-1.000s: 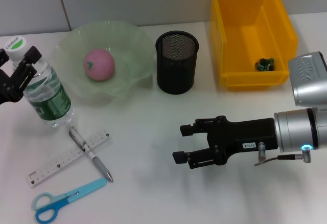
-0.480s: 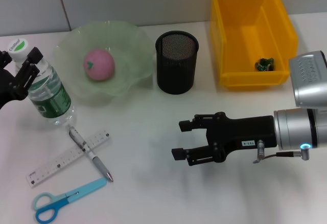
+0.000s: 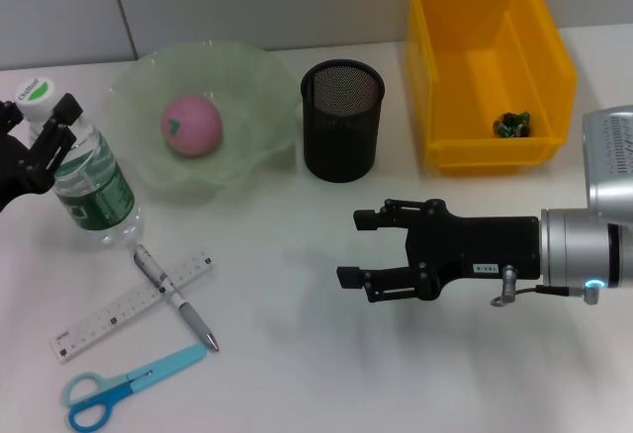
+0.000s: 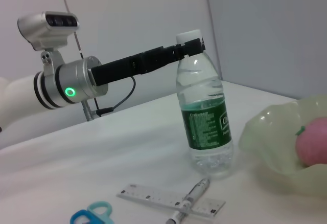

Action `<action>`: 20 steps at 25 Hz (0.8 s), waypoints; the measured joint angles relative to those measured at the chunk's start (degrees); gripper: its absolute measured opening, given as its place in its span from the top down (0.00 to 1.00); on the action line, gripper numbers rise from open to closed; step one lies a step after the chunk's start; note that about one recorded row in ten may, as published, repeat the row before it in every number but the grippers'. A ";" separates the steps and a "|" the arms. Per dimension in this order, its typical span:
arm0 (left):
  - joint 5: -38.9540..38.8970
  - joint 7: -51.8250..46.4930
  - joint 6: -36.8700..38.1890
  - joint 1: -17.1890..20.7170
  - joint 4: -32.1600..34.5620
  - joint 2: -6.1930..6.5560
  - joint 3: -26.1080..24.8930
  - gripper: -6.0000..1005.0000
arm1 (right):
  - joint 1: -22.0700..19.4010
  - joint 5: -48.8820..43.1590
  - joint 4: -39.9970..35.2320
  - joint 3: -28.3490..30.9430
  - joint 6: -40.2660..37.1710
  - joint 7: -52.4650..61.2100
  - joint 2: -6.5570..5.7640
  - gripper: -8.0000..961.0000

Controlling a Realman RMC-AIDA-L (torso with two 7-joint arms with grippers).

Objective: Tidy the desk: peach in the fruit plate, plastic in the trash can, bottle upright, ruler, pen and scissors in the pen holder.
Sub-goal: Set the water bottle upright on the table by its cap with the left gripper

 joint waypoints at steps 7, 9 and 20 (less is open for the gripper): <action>-0.18 2.24 -1.54 -0.83 -1.39 -0.07 0.00 0.56 | -0.14 0.77 0.69 -0.01 0.13 -1.53 0.07 0.15; -0.19 2.30 -1.92 -0.95 -1.41 -0.07 0.00 0.56 | -0.12 0.78 0.73 -0.01 0.13 -1.54 0.08 0.15; -0.19 2.32 -3.04 -1.11 -1.41 -0.07 0.00 0.56 | -0.04 0.85 0.76 -0.01 0.14 -1.58 0.08 0.15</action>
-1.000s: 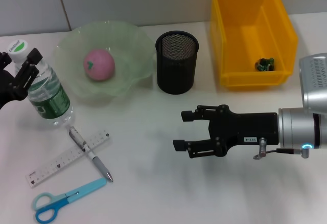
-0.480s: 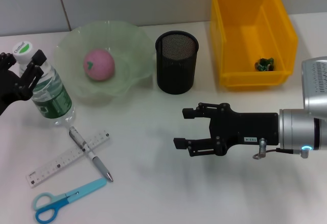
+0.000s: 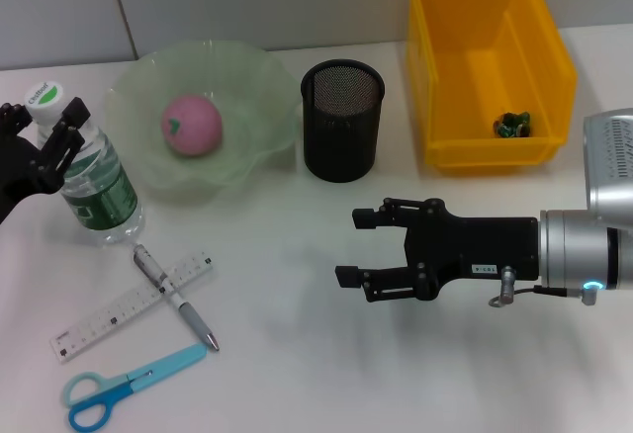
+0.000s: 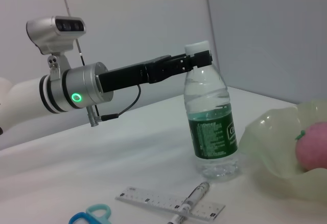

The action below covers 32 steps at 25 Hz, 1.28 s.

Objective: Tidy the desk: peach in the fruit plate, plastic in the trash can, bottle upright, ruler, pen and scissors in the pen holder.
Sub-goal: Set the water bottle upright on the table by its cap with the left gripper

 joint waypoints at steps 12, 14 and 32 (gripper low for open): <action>0.02 1.29 -0.36 -0.10 -0.21 0.08 0.01 0.56 | 0.10 0.40 -0.06 -0.09 -0.14 0.18 0.00 0.15; 0.02 1.31 -0.39 -0.10 -0.23 0.09 0.07 0.56 | 0.10 0.42 -0.06 -0.08 -0.15 0.21 0.00 0.15; 0.02 1.32 -0.56 -0.26 -0.26 0.07 0.38 0.55 | 0.11 0.44 -0.05 -0.23 -0.15 0.41 0.00 0.15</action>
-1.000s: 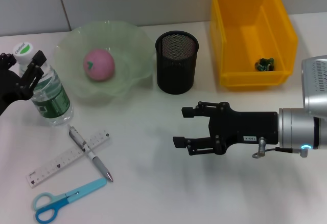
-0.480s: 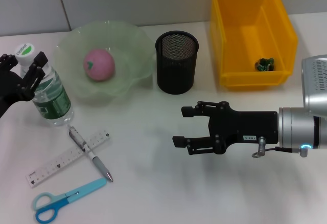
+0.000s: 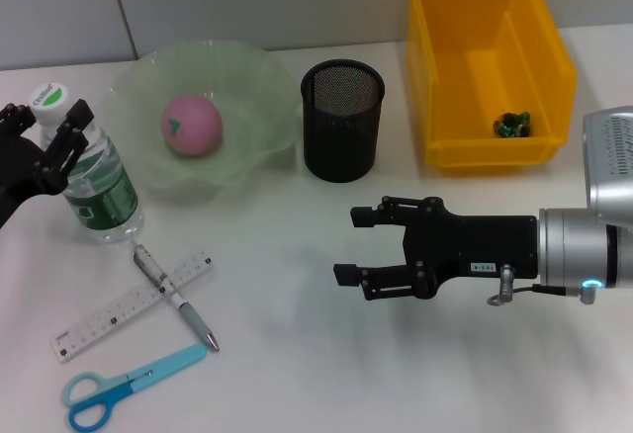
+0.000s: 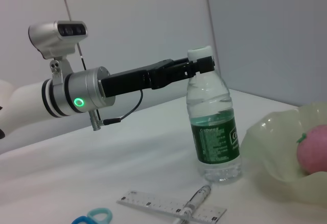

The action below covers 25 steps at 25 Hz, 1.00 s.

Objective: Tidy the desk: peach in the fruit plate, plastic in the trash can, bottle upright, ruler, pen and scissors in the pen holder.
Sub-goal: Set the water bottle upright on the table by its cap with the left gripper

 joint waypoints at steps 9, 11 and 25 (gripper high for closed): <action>0.00 0.00 0.00 -0.09 0.00 -0.03 0.06 0.55 | 0.18 0.00 0.00 -0.12 0.06 0.07 0.00 0.15; 0.00 0.04 -0.24 -0.09 0.00 -0.06 0.07 0.55 | 0.22 0.00 0.00 -0.12 0.06 0.08 0.00 0.15; 0.00 0.94 -0.44 -0.09 0.00 -0.07 0.06 0.55 | 0.32 -0.01 0.00 -0.09 0.04 0.19 -0.04 0.15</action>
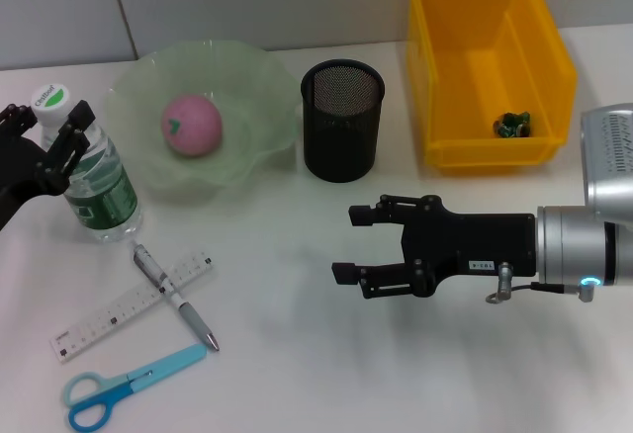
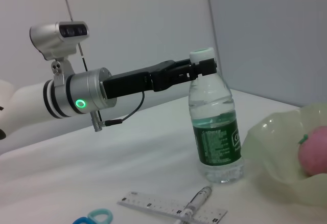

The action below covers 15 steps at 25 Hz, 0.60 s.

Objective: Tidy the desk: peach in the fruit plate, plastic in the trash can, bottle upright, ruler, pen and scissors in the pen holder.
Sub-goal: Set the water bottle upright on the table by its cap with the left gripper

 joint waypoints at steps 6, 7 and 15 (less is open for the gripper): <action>0.00 0.02 0.00 0.00 0.00 0.05 -0.09 0.54 | 0.01 0.00 0.00 0.06 -0.01 0.07 -0.05 0.15; 0.00 0.02 0.00 0.00 0.00 0.05 -0.09 0.53 | 0.01 0.00 0.00 0.06 0.00 0.07 -0.05 0.15; -0.04 -0.04 0.01 0.00 0.01 0.08 -0.25 0.47 | 0.01 0.00 0.00 0.15 0.02 0.09 -0.06 0.15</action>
